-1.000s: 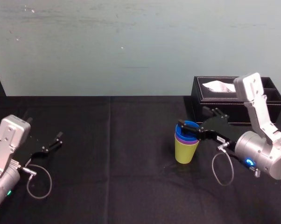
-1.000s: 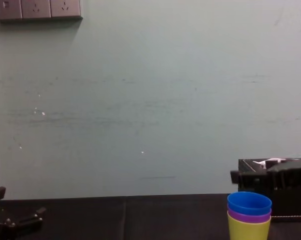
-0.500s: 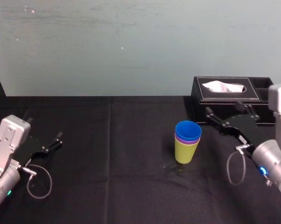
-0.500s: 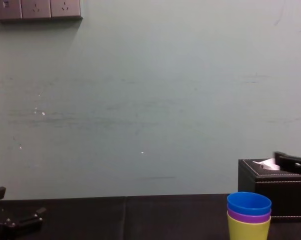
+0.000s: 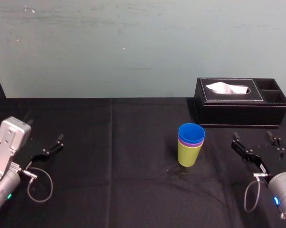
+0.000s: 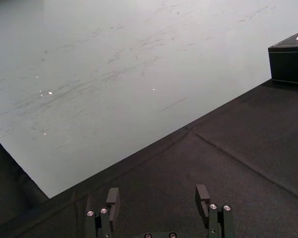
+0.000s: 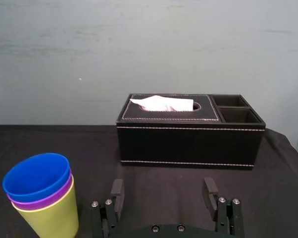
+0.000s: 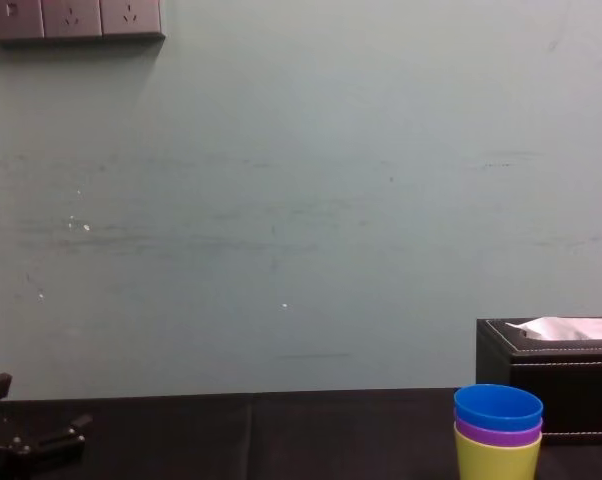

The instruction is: Stack the three plastic cups sequentially using one hand.

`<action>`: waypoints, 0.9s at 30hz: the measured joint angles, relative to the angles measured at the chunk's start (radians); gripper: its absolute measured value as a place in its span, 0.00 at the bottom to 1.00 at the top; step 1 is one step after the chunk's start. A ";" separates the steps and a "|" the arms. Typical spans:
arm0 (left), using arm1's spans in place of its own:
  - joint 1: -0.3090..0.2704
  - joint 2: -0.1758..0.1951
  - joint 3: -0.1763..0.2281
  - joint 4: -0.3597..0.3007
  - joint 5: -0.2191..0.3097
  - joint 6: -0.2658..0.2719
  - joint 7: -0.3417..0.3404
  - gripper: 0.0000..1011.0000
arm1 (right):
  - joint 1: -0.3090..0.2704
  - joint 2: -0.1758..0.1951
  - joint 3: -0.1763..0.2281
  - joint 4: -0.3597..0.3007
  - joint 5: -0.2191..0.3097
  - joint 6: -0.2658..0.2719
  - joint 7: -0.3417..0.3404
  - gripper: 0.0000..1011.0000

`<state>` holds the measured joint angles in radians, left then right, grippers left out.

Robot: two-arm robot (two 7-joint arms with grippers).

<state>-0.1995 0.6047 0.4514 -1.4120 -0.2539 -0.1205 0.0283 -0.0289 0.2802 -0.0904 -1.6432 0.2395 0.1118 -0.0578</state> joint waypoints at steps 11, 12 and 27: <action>0.000 0.000 0.000 0.000 0.000 0.000 0.000 0.99 | -0.004 -0.024 0.021 0.002 -0.025 0.043 0.001 0.99; 0.000 0.000 0.000 0.000 0.000 0.000 0.000 0.99 | -0.005 -0.026 0.022 0.002 -0.026 0.046 0.001 0.99; 0.000 0.000 0.000 0.000 0.000 0.000 0.000 0.99 | -0.012 -0.037 0.028 0.003 -0.031 0.061 0.012 0.99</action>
<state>-0.1995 0.6047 0.4514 -1.4120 -0.2539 -0.1205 0.0283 -0.0409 0.2429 -0.0626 -1.6397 0.2086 0.1731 -0.0460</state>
